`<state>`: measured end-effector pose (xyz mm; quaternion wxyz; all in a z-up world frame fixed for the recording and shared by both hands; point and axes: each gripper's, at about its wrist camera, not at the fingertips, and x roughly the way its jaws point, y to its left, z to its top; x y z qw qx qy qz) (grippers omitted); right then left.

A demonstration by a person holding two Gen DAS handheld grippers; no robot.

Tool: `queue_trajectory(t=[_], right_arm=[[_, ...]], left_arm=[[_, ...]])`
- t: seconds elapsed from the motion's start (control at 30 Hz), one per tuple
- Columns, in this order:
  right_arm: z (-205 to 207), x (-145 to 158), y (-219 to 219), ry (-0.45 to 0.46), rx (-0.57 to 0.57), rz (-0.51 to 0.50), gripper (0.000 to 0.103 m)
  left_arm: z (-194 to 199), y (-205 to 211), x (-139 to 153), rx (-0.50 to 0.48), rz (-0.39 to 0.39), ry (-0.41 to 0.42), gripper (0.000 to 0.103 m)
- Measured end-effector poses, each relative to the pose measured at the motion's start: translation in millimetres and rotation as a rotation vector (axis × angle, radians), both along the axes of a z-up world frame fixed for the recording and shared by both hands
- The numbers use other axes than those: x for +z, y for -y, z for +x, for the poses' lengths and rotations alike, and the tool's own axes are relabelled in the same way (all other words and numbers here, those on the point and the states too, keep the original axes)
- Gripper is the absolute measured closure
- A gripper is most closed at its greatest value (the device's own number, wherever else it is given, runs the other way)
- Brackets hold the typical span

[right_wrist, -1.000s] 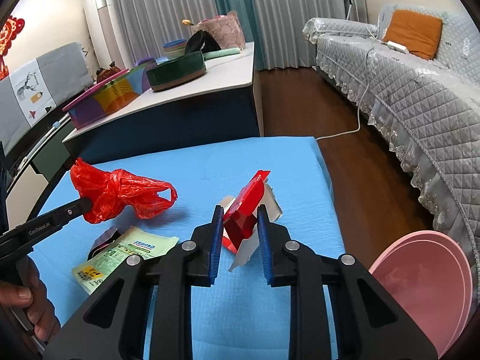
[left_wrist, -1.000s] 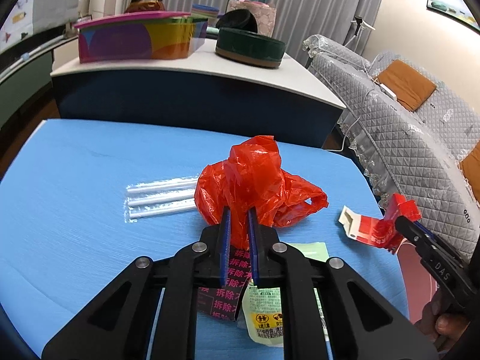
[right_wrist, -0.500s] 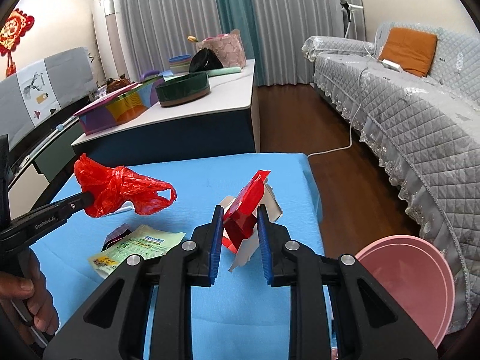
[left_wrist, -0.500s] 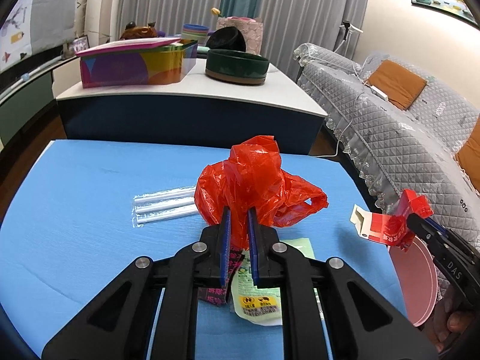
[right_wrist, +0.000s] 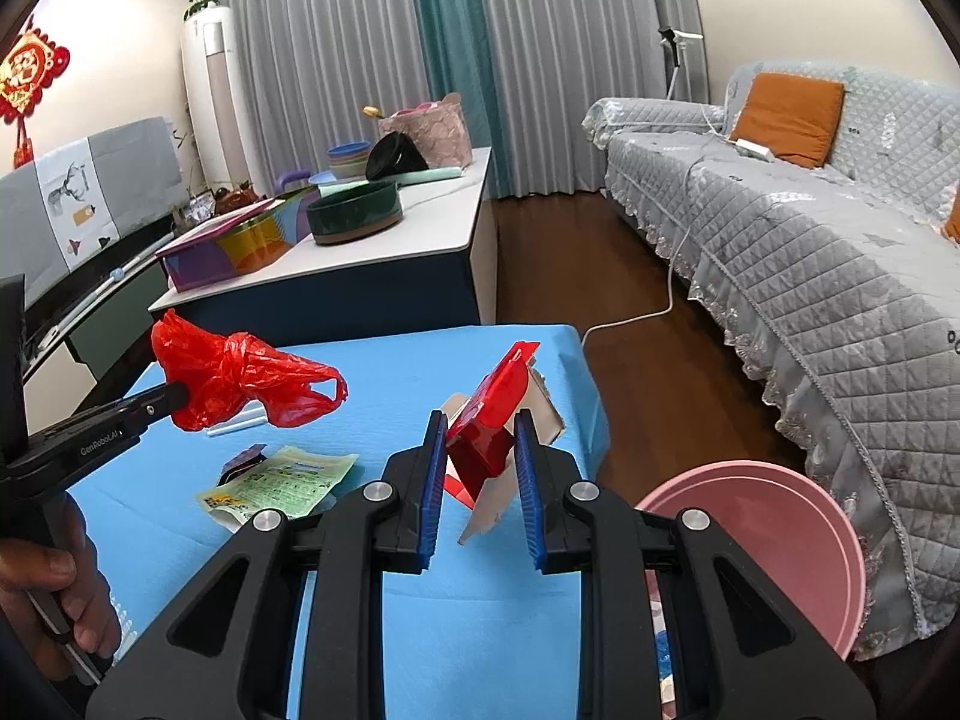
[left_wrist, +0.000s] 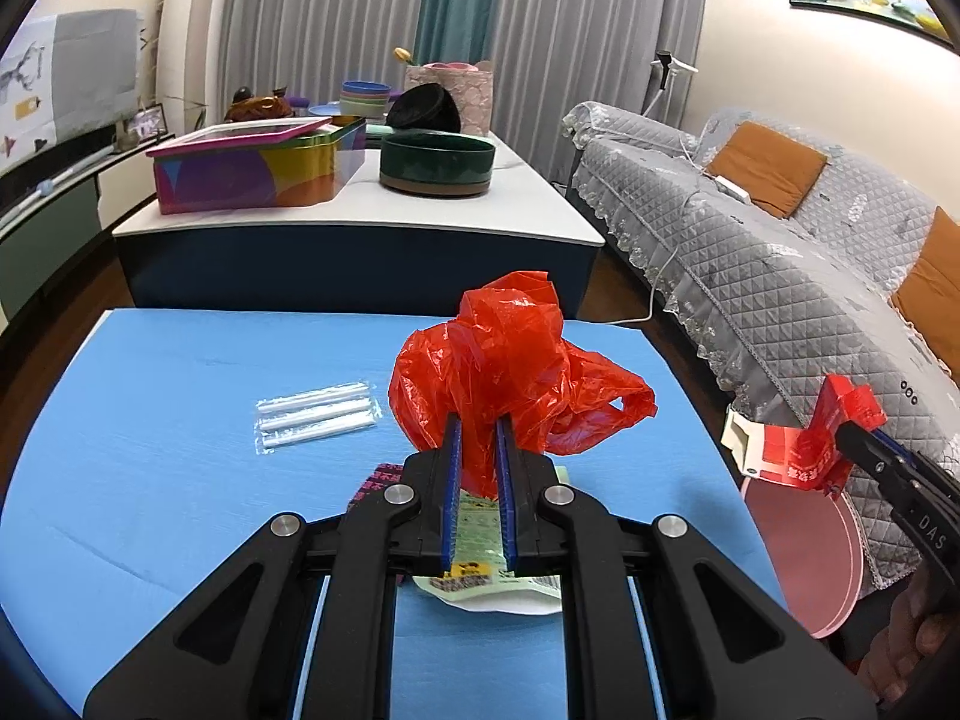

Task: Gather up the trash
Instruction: 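Carry the red bag and red-white box over the pink bin and release both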

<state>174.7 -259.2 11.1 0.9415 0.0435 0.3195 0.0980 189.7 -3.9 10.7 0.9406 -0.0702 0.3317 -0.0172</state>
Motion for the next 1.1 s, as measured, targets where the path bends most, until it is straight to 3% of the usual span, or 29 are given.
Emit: queue_trajectory(t=[1.1], right_arm=[[-34, 13, 78, 0.031, -0.143, -0.014, 0.08]], left_arm=[[-7, 85, 5, -0.146, 0.009, 0.037, 0.092]])
